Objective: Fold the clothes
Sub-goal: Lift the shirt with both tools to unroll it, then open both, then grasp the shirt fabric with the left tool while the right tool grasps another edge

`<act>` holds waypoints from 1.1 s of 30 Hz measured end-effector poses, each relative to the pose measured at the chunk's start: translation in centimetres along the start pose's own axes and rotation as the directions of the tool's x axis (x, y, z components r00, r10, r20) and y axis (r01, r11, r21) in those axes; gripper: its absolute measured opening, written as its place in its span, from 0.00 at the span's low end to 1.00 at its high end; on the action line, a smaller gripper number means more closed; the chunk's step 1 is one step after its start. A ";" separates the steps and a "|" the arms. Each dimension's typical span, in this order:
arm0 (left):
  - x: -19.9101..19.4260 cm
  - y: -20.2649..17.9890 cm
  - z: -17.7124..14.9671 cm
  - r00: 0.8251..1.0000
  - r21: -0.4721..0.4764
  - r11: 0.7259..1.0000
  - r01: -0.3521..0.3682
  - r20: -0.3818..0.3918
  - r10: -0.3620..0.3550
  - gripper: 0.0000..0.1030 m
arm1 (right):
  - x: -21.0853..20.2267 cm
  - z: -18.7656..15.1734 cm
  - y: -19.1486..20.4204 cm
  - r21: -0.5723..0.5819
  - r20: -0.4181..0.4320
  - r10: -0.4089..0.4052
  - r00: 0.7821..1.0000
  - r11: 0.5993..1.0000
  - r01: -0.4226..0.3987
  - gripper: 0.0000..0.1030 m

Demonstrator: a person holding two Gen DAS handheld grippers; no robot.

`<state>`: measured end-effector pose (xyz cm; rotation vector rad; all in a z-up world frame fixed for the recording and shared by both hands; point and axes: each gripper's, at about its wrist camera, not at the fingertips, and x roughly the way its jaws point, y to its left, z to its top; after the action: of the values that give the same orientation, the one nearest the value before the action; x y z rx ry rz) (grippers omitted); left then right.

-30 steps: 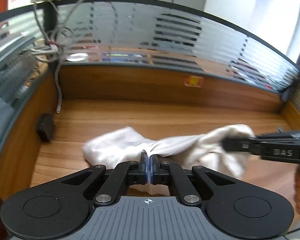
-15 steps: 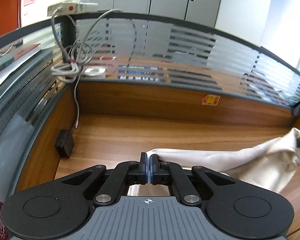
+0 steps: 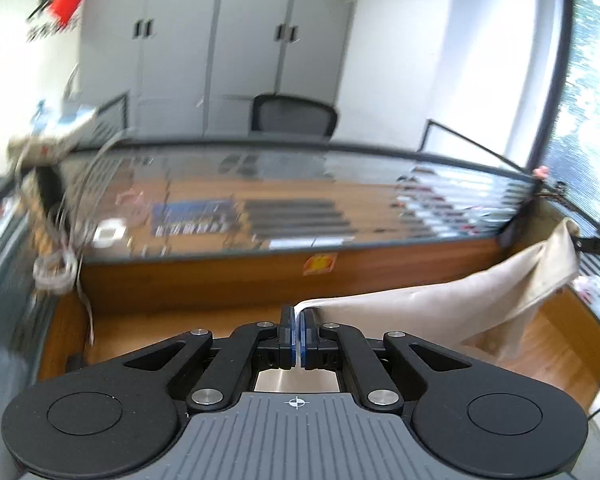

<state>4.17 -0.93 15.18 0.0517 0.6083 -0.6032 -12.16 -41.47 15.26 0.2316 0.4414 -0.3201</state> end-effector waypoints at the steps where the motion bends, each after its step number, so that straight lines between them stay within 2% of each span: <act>1: 0.0 -0.1 0.8 1.000 0.019 1.000 0.008 0.007 -0.008 0.04 | 0.0 0.6 -0.3 -0.008 0.006 0.000 1.000 1.000 0.000 0.02; 4: 1.8 -0.3 2.2 1.000 0.069 0.998 0.008 0.017 -0.010 0.04 | 1.4 1.9 -1.1 -0.026 0.005 -0.005 1.000 1.000 0.005 0.02; 6: 3.7 0.0 2.4 1.000 0.075 0.997 0.001 -0.003 -0.001 0.04 | 3.2 2.1 -1.6 -0.023 -0.007 -0.007 1.000 1.000 0.007 0.02; 14: 12.2 2.6 2.2 0.993 0.066 0.996 -0.067 -0.090 0.072 0.04 | 13.5 2.1 -0.4 -0.058 -0.110 0.006 0.994 0.998 -0.012 0.02; 17: 14.6 3.4 1.9 0.990 0.073 0.993 -0.096 -0.101 0.103 0.05 | 17.2 1.7 0.6 -0.111 -0.163 -0.011 0.987 0.994 -0.008 0.05; 18: 15.3 3.6 1.8 0.988 0.074 0.992 -0.106 -0.103 0.114 0.06 | 18.3 1.5 1.0 -0.132 -0.177 -0.022 0.984 0.991 -0.002 0.10; 19: 15.8 3.8 1.6 0.987 0.074 0.991 -0.113 -0.107 0.121 0.09 | 19.3 1.1 1.4 -0.153 -0.188 -0.034 0.981 0.988 0.005 0.23; 20: 16.3 4.0 1.5 0.985 0.070 0.991 -0.115 -0.122 0.123 0.17 | 20.3 0.8 1.7 -0.174 -0.200 -0.046 0.979 0.985 0.011 0.28; 21: 16.7 4.1 1.3 0.984 0.063 0.992 -0.111 -0.134 0.119 0.20 | 21.1 0.4 2.0 -0.187 -0.212 -0.052 0.976 0.982 0.012 0.32; 27: 18.1 3.8 -1.0 0.975 0.051 0.997 -0.064 -0.210 0.073 0.25 | 23.0 -2.9 2.6 -0.185 -0.292 -0.042 0.956 0.983 -0.014 0.32; 31: 18.8 3.0 -3.4 0.963 0.052 0.998 -0.023 -0.267 0.036 0.40 | 23.0 -6.1 2.6 -0.158 -0.347 -0.021 0.937 0.987 -0.037 0.32; 33: 18.9 2.2 -5.0 0.957 0.061 0.998 -0.018 -0.289 0.034 0.42 | 22.9 -7.8 2.9 -0.149 -0.375 -0.011 0.927 0.988 -0.049 0.32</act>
<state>15.14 -7.77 0.41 0.2055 0.8740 -0.5922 5.44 -42.34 -1.51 0.1435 0.8403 -0.2195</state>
